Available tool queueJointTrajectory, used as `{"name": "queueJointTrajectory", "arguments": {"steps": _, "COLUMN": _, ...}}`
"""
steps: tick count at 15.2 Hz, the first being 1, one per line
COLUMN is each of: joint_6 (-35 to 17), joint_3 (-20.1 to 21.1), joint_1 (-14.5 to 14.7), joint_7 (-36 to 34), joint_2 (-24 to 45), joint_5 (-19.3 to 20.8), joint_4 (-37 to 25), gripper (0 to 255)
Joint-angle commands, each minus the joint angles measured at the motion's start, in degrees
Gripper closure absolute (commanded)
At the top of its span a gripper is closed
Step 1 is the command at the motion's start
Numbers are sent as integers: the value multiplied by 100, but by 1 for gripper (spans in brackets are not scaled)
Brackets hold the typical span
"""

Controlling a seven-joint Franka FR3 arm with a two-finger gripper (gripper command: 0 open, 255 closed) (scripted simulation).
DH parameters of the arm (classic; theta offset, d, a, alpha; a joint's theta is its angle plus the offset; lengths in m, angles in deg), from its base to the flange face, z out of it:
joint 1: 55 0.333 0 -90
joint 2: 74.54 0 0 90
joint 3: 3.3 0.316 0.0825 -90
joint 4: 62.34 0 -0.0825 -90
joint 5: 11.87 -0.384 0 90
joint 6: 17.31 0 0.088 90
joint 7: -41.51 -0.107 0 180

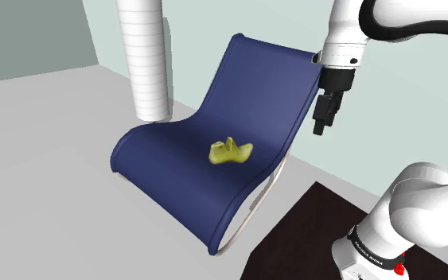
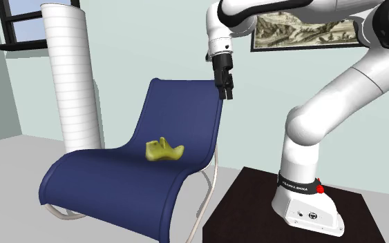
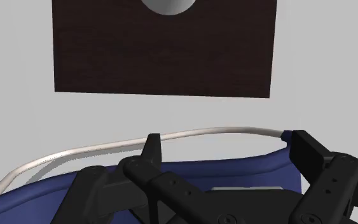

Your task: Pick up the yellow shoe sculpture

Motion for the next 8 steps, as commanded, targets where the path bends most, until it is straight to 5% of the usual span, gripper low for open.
{"name": "queueJointTrajectory", "arguments": {"steps": 1, "joint_6": 0, "joint_3": 0, "joint_1": 0, "joint_7": 0, "joint_2": 0, "joint_5": 0, "joint_4": 0, "gripper": 0}}
{"name": "queueJointTrajectory", "arguments": {"steps": 8, "joint_6": -1536, "joint_3": 76, "joint_1": 212, "joint_7": 602, "joint_2": 1043, "joint_5": 114, "joint_4": 75, "gripper": 0}}
